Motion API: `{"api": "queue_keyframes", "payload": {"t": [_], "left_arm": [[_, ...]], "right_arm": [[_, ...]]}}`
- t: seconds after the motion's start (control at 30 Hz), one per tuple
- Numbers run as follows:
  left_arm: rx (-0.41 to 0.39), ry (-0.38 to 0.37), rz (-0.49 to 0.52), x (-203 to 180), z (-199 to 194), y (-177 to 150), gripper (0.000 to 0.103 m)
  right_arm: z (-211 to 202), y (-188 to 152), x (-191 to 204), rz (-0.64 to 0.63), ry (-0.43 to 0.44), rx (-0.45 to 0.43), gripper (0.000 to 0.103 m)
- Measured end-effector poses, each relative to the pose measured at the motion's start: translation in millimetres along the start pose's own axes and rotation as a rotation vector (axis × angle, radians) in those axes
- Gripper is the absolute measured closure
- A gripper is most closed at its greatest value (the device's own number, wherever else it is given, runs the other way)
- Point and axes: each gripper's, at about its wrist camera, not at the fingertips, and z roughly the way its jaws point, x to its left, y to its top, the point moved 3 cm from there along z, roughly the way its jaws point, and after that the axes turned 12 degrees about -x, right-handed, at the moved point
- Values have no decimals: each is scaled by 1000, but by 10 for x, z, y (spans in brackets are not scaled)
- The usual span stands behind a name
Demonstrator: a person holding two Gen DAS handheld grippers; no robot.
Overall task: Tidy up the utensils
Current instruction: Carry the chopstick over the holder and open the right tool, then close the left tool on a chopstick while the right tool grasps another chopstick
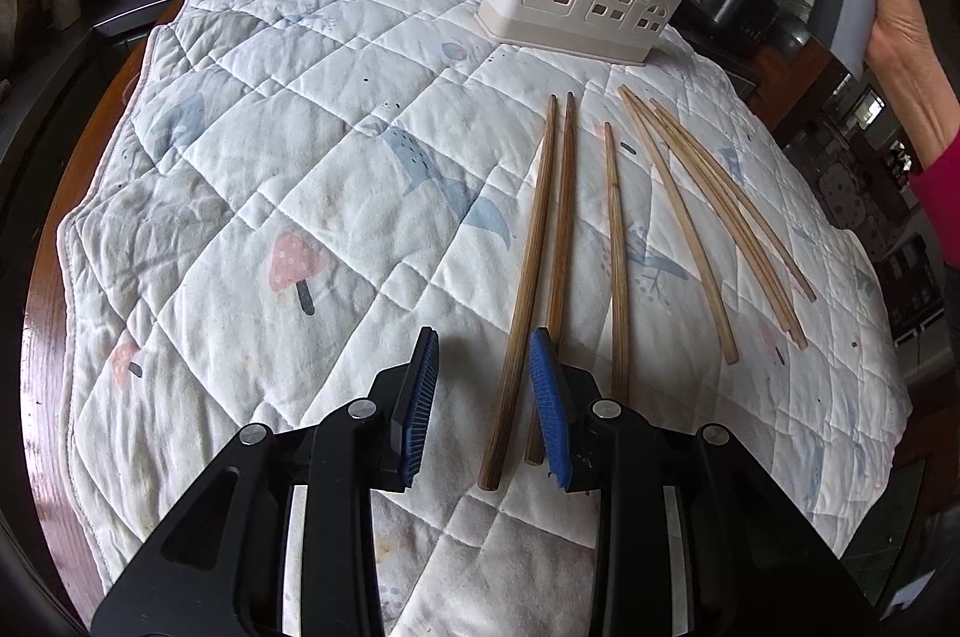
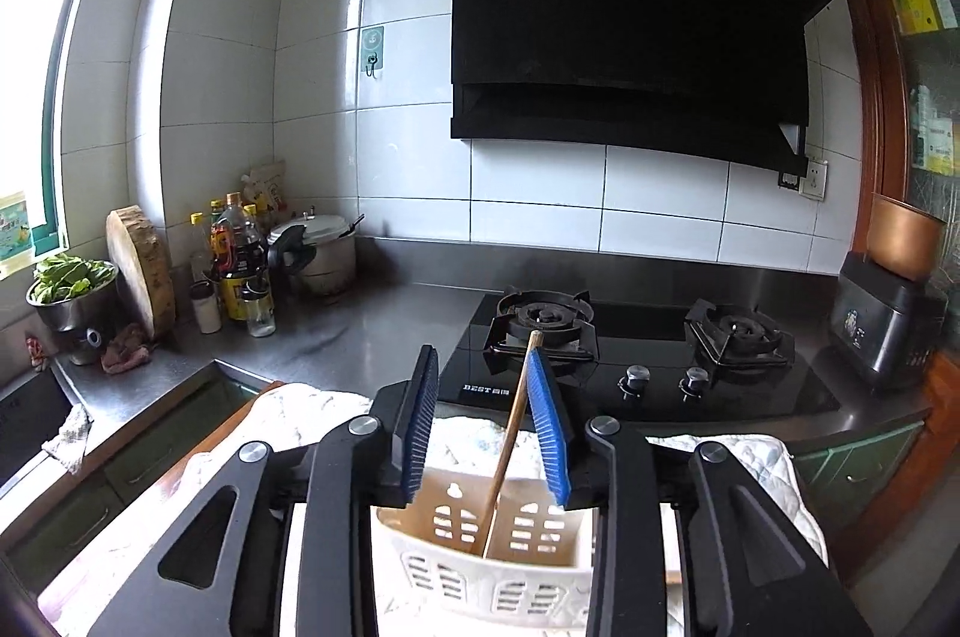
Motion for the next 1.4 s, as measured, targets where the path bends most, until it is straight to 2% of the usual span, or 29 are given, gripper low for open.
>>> {"api": "queue_keyframes", "payload": {"t": [0.07,0.27,0.5,0.67,0.8,0.93,1.17,1.4], "left_arm": [[-9,10,8,-4,-21,3,71],[-25,25,30,-61,-55,8,72],[-42,34,49,-124,-69,8,72],[-45,38,56,-125,-63,-3,72],[-41,39,43,-99,-27,-13,72],[-36,36,36,-79,12,-33,73],[-34,38,44,-87,52,-48,73],[-38,59,53,-107,106,-36,73]], "right_arm": [[-279,-42,-16,-3,10,24,60],[-1108,-417,-5,-28,16,138,48],[-1928,-1116,-92,36,-18,278,42],[-2285,-1666,-121,47,-66,379,42],[-2408,-2006,-129,77,-81,444,45],[-2399,-2234,-137,86,-97,498,52],[-2297,-2346,-168,93,-109,541,66],[-2194,-2389,-190,93,-115,560,74]]}}
